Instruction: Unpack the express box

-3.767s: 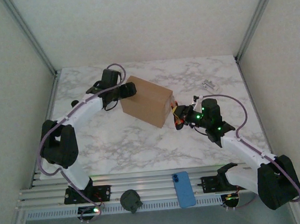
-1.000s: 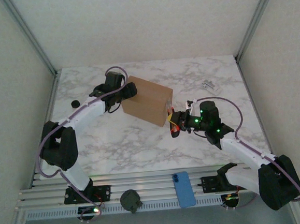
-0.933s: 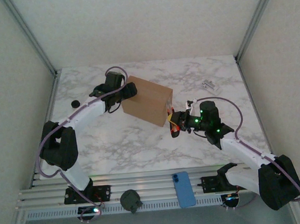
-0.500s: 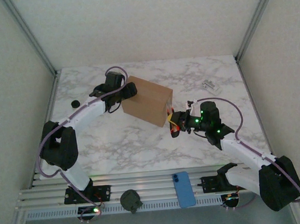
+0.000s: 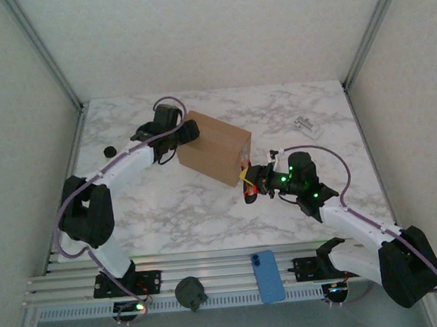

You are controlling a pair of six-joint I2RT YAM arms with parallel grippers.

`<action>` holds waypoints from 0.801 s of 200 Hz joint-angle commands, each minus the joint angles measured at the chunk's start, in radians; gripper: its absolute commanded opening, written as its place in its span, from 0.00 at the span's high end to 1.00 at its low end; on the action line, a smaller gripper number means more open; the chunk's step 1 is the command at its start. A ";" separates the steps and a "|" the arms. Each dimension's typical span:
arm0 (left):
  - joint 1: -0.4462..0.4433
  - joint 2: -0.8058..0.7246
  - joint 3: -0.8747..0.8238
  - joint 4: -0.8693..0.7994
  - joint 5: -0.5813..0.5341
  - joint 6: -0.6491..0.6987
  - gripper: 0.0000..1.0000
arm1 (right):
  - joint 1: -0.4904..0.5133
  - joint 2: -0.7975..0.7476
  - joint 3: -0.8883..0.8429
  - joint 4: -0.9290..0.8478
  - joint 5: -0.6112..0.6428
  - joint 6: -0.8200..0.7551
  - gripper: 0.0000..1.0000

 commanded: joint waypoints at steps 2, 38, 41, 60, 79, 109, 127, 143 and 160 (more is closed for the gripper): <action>-0.014 0.118 -0.061 -0.204 -0.066 -0.084 0.21 | 0.065 -0.032 -0.009 0.060 -0.140 0.002 1.00; -0.014 0.128 -0.063 -0.204 -0.078 -0.091 0.21 | 0.080 -0.060 -0.014 0.050 -0.125 0.007 1.00; -0.014 0.129 -0.063 -0.203 -0.079 -0.092 0.21 | 0.081 -0.062 -0.015 0.048 -0.124 0.007 1.00; -0.014 0.133 -0.064 -0.199 -0.081 -0.095 0.21 | 0.088 -0.076 -0.016 0.037 -0.115 0.010 1.00; -0.014 0.132 -0.066 -0.200 -0.081 -0.095 0.21 | 0.092 -0.091 -0.017 0.021 -0.109 0.009 1.00; -0.014 0.123 -0.066 -0.204 -0.083 -0.090 0.21 | 0.088 -0.152 0.016 -0.165 -0.063 -0.066 1.00; -0.014 0.111 -0.059 -0.207 -0.076 -0.083 0.21 | 0.058 -0.225 0.112 -0.509 0.047 -0.211 1.00; -0.014 0.102 -0.043 -0.212 -0.067 -0.074 0.21 | -0.012 -0.277 0.212 -0.777 0.146 -0.338 1.00; -0.015 0.095 -0.019 -0.214 -0.049 -0.062 0.21 | -0.110 -0.302 0.292 -0.942 0.195 -0.442 1.00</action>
